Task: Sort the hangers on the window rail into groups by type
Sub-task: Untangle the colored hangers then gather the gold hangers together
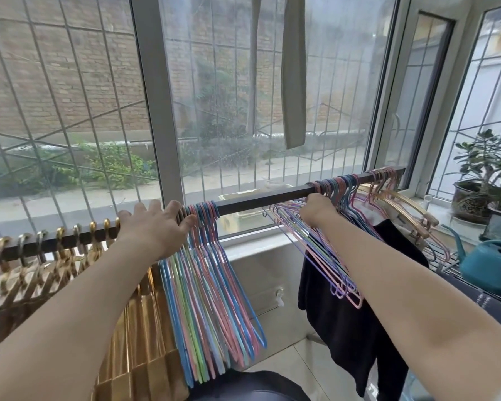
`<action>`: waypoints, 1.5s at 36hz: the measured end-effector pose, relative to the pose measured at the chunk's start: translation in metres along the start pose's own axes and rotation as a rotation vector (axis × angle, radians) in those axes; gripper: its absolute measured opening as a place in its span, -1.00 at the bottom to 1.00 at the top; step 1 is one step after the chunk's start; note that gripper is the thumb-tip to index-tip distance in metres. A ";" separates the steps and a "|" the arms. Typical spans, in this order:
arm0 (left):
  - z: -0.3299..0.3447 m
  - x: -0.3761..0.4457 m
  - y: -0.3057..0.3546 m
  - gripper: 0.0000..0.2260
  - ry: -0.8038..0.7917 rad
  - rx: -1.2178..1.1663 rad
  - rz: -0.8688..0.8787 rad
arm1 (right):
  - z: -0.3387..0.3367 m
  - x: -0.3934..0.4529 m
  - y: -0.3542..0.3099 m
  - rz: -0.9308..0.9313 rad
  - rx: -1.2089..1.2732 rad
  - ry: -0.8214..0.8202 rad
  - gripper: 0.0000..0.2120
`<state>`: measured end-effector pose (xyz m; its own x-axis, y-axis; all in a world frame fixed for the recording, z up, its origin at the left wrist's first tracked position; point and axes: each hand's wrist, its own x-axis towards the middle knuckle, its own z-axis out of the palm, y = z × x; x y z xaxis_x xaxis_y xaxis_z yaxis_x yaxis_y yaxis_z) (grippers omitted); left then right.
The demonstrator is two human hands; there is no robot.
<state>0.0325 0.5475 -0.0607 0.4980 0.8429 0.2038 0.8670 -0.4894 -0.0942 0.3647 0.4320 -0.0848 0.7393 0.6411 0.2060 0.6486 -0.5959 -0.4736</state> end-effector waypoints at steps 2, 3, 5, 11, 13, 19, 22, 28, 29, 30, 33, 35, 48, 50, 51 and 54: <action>0.000 -0.001 0.000 -0.34 0.002 0.000 0.002 | -0.001 0.006 0.003 0.039 0.061 -0.018 -0.79; 0.000 -0.001 0.000 -0.34 0.003 0.001 0.004 | 0.000 0.010 0.006 0.062 0.115 -0.030 -0.79; 0.000 0.000 0.000 -0.34 0.003 -0.001 0.003 | 0.001 0.014 0.009 0.089 0.192 -0.043 -0.77; -0.001 0.002 0.001 -0.34 0.011 0.000 0.000 | 0.004 -0.002 -0.002 0.035 0.145 -0.009 -0.82; 0.000 0.002 0.002 -0.34 0.013 0.004 0.003 | 0.006 -0.031 -0.018 -0.017 0.248 -0.087 -0.84; 0.000 0.003 0.001 -0.35 0.010 0.019 -0.002 | 0.031 -0.127 -0.064 -0.217 0.431 -0.624 -0.80; 0.003 0.000 -0.001 -0.34 0.004 0.031 -0.005 | 0.055 -0.148 -0.075 -0.240 0.390 -0.652 -0.71; 0.003 -0.003 -0.002 -0.34 0.013 0.003 0.014 | 0.080 -0.161 -0.062 -0.171 0.412 -0.523 -0.66; 0.002 -0.002 -0.002 -0.34 0.014 0.006 0.014 | 0.082 -0.163 -0.059 -0.183 0.391 -0.507 -0.68; 0.002 -0.002 -0.003 -0.34 0.016 0.008 0.013 | 0.082 -0.166 -0.057 -0.196 0.375 -0.497 -0.70; 0.001 0.000 -0.003 -0.33 0.019 0.010 0.009 | 0.079 -0.173 -0.050 -0.212 0.342 -0.477 -0.67; 0.001 -0.001 -0.002 -0.33 0.017 0.013 0.010 | 0.074 -0.180 -0.045 -0.226 0.313 -0.454 -0.60; 0.002 -0.003 0.001 -0.35 0.029 0.028 0.023 | -0.034 -0.189 -0.018 -0.075 0.869 -0.347 -0.66; 0.003 -0.003 0.001 -0.35 0.032 0.025 0.028 | -0.048 -0.191 -0.013 -0.086 0.931 -0.307 -0.74; 0.002 -0.003 0.000 -0.34 0.031 0.026 0.027 | -0.052 -0.191 -0.012 -0.093 0.951 -0.287 -0.77; 0.001 -0.003 -0.003 -0.34 0.024 0.026 0.019 | -0.053 -0.186 -0.016 -0.105 0.945 -0.238 -0.78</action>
<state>0.0282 0.5464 -0.0625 0.5143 0.8275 0.2252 0.8575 -0.4994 -0.1232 0.2266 0.2964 -0.0704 0.5634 0.8110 0.1574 0.2206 0.0359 -0.9747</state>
